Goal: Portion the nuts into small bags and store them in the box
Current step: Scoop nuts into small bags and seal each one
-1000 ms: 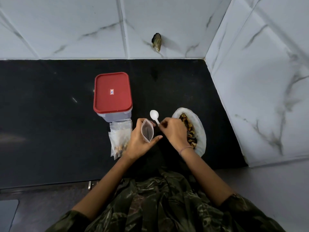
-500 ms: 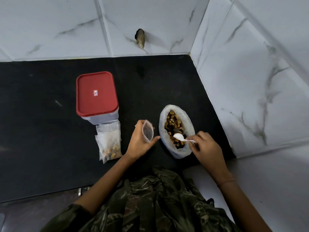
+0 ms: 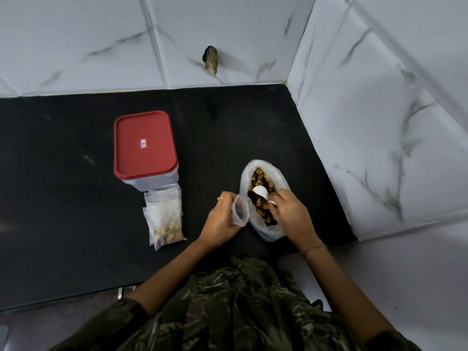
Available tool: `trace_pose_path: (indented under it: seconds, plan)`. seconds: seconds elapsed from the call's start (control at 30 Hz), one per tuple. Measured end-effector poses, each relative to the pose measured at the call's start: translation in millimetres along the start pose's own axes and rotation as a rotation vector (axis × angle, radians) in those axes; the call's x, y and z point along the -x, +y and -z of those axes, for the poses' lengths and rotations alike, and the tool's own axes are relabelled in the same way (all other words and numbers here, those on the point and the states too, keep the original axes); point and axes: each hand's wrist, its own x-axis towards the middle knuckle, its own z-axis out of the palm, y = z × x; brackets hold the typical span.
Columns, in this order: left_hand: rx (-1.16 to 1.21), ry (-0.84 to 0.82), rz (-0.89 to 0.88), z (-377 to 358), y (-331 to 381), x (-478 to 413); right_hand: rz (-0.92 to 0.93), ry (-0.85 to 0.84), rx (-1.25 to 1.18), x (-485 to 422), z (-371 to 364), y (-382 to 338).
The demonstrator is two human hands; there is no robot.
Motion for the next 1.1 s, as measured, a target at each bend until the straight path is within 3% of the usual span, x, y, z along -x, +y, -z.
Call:
trace_pose_path:
  seconds: [0.2,0.5,0.73,0.87,1.1]
  plan:
    - [0.065,0.017,0.014,4,1,1,-0.118,0.013,-0.004,-28,18,0]
    - [0.009,0.023,0.077,-2,-3,-4,-0.134,-0.168,0.067,-43,11,2]
    - [0.056,0.009,0.131,-6,-2,-6,-0.192,-0.197,-0.003,-32,20,2]
    - [0.070,0.002,0.124,-7,-2,-5,-0.176,-0.156,0.088,-42,15,0]
    - [0.065,-0.003,0.113,-9,-4,-4,-0.085,-0.286,0.192,-38,20,-7]
